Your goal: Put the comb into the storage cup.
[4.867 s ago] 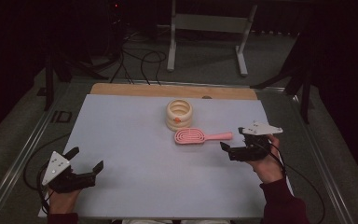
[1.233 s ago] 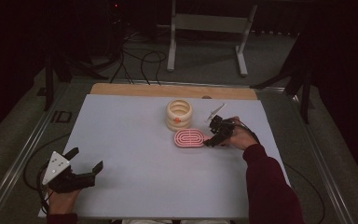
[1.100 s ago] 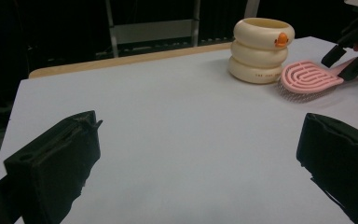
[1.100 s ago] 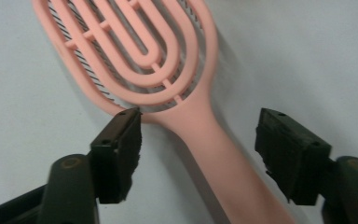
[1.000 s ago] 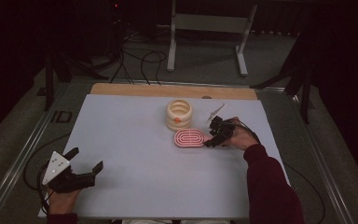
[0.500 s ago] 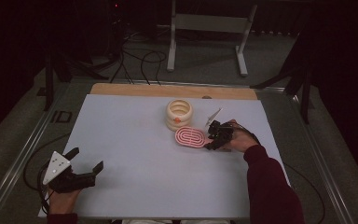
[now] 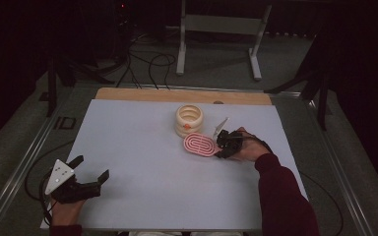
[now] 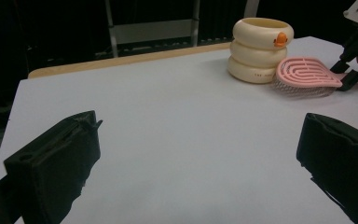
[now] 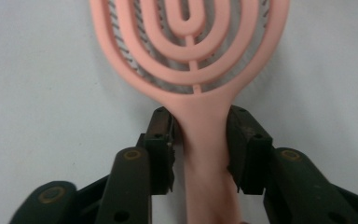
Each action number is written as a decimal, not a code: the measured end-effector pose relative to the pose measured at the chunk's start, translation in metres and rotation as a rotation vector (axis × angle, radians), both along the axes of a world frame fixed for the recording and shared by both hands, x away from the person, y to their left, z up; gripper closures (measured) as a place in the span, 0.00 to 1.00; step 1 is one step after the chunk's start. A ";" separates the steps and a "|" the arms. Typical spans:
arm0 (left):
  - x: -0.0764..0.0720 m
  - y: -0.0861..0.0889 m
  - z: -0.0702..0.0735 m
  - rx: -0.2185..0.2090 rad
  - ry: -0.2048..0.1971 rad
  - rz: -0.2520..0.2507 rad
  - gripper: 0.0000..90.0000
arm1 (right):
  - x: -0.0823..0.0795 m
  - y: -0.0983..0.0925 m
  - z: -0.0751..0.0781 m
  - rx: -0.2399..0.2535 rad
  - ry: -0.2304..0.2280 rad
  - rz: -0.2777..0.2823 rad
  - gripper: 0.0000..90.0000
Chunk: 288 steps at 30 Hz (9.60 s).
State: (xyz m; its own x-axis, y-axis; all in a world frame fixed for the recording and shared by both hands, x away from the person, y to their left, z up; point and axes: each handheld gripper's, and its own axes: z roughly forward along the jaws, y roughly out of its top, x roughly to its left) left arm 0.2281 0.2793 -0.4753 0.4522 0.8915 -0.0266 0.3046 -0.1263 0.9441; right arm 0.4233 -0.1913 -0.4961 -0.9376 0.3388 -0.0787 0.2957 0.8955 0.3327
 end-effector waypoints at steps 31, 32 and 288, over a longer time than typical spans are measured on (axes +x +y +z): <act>0.001 -0.001 -0.001 0.007 0.010 -0.001 0.00 | -0.029 -0.015 0.005 0.141 0.050 0.000 0.79; 0.001 -0.001 -0.001 0.007 0.010 0.000 0.00 | -0.029 -0.016 0.006 0.153 0.049 0.001 0.79; 0.080 -0.160 0.055 -0.333 0.178 -0.372 0.71 | -0.133 -0.001 0.032 0.709 -0.335 -0.334 0.17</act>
State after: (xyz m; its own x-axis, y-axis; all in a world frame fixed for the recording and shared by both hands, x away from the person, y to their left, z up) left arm 0.3078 0.1190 -0.4204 0.6990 0.6018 -0.3862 0.4557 0.0413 0.8892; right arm 0.2905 -0.1926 -0.4641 -0.7448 0.6673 0.0007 0.2929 0.3260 0.8989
